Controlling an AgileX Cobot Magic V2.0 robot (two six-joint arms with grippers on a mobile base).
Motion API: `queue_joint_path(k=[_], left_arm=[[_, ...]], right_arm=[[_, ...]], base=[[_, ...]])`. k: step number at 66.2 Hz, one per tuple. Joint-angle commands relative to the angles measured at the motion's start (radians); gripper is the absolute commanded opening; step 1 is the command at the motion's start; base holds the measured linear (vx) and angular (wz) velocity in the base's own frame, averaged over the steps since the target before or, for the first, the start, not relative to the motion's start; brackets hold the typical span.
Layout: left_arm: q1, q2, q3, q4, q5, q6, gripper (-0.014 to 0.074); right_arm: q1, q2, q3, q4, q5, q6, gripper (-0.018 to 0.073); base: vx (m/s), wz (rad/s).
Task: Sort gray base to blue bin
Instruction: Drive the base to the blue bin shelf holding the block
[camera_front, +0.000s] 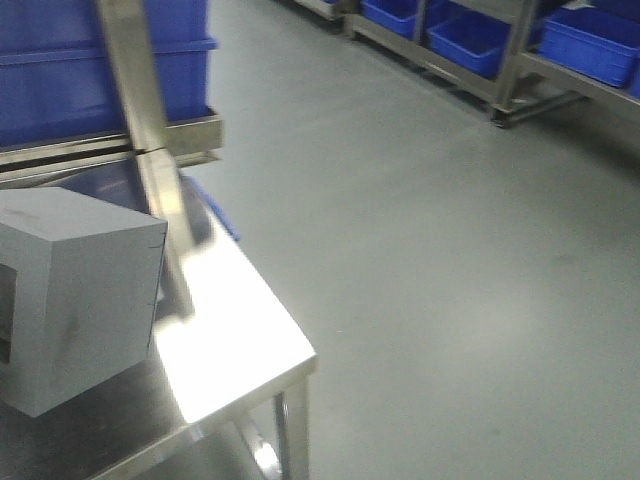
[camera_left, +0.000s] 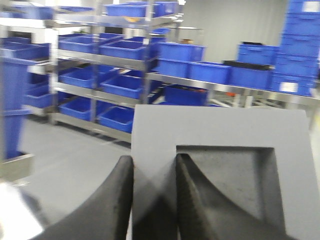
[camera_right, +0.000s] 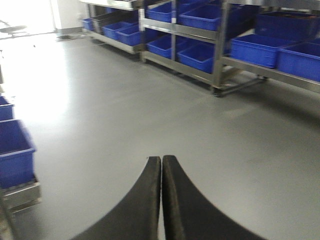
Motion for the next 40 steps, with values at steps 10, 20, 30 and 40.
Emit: queue_joint_path(k=[10,20,30,40], left_arm=[[-0.003,0.005,-0.028,-0.014,-0.104,-0.003,-0.0006],[-0.003,0.005,-0.028,-0.014,-0.104,-0.003,-0.0006],[-0.003,0.005,-0.028,-0.014,-0.104,-0.003,-0.0006],[-0.003,0.005,-0.028,-0.014,-0.104,-0.003,-0.0006]], right_arm=[[-0.002,0.018,0.002,-0.004,-0.073,-0.012,-0.0005],[-0.002,0.018,0.002,-0.004,-0.073,-0.012,-0.0005],[-0.002,0.018,0.002,-0.004,-0.073,-0.012,-0.0005],[-0.002,0.018,0.002,-0.004,-0.073,-0.012,-0.0005]], base=[[-0.05,-0.61],[-0.03,-0.61],[-0.01,-0.63],[0.0,-0.65]])
